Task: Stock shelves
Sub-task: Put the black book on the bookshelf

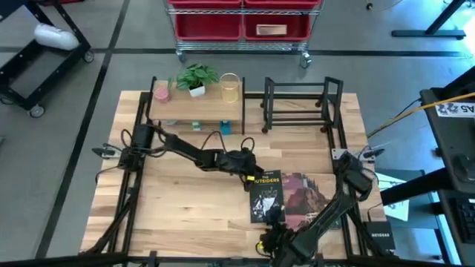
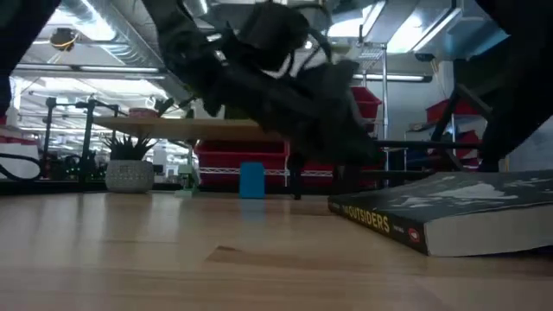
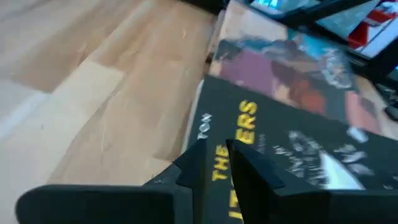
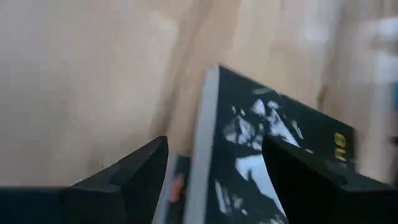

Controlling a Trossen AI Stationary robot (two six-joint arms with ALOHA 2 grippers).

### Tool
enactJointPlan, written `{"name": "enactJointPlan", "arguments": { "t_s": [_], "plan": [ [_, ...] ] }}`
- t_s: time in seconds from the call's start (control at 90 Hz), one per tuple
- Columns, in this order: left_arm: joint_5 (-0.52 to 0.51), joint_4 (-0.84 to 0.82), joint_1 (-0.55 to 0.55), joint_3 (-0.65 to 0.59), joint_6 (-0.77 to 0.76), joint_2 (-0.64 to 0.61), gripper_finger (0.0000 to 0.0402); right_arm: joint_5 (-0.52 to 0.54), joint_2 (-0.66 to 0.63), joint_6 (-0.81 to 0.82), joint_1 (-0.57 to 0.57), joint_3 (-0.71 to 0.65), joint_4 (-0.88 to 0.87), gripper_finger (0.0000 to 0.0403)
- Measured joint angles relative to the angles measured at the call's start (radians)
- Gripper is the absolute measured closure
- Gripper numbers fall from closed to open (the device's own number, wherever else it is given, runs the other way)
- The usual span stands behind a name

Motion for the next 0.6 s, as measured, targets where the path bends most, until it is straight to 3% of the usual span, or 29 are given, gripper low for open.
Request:
{"name": "enactJointPlan", "arguments": {
  "t_s": [0.333,0.6],
  "plan": [
    [0.056,-0.04,-0.003,0.015,-0.076,0.064,0.0348,0.151,0.092,0.084,0.0,0.05,-0.089,0.0155],
    [0.059,-0.072,-0.041,0.014,-0.096,0.07,0.0348,0.161,0.093,0.098,-0.037,0.049,-0.11,0.0155]
  ]
}}
